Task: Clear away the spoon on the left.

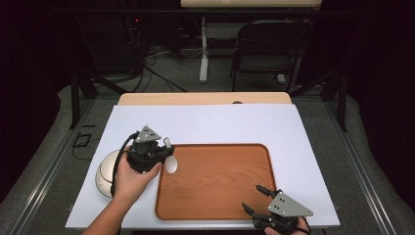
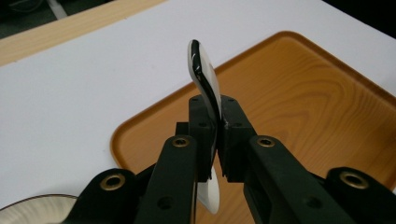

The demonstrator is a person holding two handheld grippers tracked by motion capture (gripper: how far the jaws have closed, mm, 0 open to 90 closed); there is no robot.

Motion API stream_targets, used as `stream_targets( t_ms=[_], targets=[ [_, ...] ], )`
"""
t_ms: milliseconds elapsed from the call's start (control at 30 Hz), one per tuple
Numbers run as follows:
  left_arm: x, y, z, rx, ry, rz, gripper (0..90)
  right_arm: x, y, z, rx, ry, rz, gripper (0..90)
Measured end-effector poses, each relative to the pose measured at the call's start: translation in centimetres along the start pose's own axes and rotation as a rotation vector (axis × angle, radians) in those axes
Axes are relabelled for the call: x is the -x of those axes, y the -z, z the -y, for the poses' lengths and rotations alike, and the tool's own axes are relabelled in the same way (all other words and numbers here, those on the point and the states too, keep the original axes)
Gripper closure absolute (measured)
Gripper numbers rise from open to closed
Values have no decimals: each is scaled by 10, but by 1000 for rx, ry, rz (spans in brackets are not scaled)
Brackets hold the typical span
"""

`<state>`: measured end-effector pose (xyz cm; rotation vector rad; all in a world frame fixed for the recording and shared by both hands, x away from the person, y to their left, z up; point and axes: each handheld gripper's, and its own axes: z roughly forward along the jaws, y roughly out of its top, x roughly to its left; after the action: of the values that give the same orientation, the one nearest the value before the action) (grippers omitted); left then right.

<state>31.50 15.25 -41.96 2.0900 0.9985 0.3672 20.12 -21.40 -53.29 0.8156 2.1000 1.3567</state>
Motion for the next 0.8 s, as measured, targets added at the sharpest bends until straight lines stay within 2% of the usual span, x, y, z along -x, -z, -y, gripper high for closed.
stream_targets(
  t_ms=[467,800],
  targets=[
    [17,-31,12,-72,-12,81,852,0,1,0,2,0,1,298],
    [22,-41,22,-118,-5,110,852,0,1,0,2,1,1,298]
  ],
)
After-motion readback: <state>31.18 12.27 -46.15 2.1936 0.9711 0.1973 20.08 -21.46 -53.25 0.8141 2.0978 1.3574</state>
